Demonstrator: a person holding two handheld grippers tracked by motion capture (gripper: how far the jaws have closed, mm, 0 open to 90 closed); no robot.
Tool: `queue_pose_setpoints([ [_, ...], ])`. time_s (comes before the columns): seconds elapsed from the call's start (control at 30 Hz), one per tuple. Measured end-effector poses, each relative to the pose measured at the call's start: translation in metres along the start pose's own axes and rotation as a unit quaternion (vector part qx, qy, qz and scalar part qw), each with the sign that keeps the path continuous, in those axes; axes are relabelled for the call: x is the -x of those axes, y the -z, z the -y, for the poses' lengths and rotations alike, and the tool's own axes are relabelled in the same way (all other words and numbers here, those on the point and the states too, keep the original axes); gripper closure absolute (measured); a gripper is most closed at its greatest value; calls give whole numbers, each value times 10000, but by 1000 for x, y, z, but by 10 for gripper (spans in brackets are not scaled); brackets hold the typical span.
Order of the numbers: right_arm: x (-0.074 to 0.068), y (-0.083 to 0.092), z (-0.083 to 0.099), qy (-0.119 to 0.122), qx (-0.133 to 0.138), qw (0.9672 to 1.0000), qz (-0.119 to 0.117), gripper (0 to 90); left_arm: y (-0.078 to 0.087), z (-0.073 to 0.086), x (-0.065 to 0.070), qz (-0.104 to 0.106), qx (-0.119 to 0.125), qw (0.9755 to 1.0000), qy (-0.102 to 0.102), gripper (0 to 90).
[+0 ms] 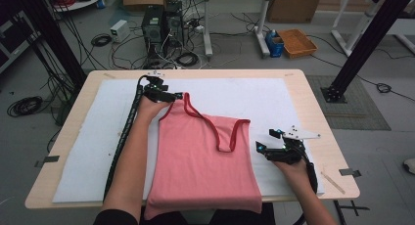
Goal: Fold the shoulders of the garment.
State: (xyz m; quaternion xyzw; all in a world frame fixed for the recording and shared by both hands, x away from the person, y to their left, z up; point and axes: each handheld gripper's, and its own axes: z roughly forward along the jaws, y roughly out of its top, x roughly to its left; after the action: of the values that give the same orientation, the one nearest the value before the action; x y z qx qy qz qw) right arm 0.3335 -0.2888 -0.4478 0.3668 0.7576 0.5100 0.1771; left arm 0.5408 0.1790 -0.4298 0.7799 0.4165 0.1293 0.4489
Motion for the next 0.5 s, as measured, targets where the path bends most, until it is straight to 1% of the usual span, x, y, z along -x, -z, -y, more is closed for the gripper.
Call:
queue_pose_setpoints([
  [0.03,0,0,0,-8,-8,10000,3,196,-4,3,-2,-23,-103,9999,3,140],
  [0.07,0,0,0,16,-5,10000,-1,196,-7,5,-2,-60,-157,9999,15,141],
  [0.13,-1,0,0,43,15,10000,10,196,-12,7,-3,-83,-211,9997,0,144],
  [0.17,-1,0,0,60,23,10000,20,196,-14,8,-4,-102,-283,9995,-32,152],
  [0.2,-1,0,0,51,18,10000,30,196,-18,6,-3,-124,-406,9991,-54,153],
  [0.23,-1,0,0,43,9,10000,31,196,-22,4,0,-163,-467,9987,-91,153],
  [0.27,-1,0,0,46,21,10000,38,196,-25,1,2,-187,-548,9981,-188,157],
  [0.3,0,0,0,39,24,10000,40,196,-28,-2,5,-182,-529,9981,-275,172],
  [0.4,0,0,0,18,8,10000,59,196,-33,-6,10,-235,-340,9987,-297,241],
  [0.43,0,0,0,27,9,10000,67,196,-35,-5,10,-238,-332,9989,-244,290],
  [0.47,0,0,0,22,-2,10000,73,196,-37,-3,10,-244,-390,9987,-213,337],
  [0.5,-1,0,0,24,3,10000,72,196,-39,-1,10,-257,-477,9982,-251,360],
])
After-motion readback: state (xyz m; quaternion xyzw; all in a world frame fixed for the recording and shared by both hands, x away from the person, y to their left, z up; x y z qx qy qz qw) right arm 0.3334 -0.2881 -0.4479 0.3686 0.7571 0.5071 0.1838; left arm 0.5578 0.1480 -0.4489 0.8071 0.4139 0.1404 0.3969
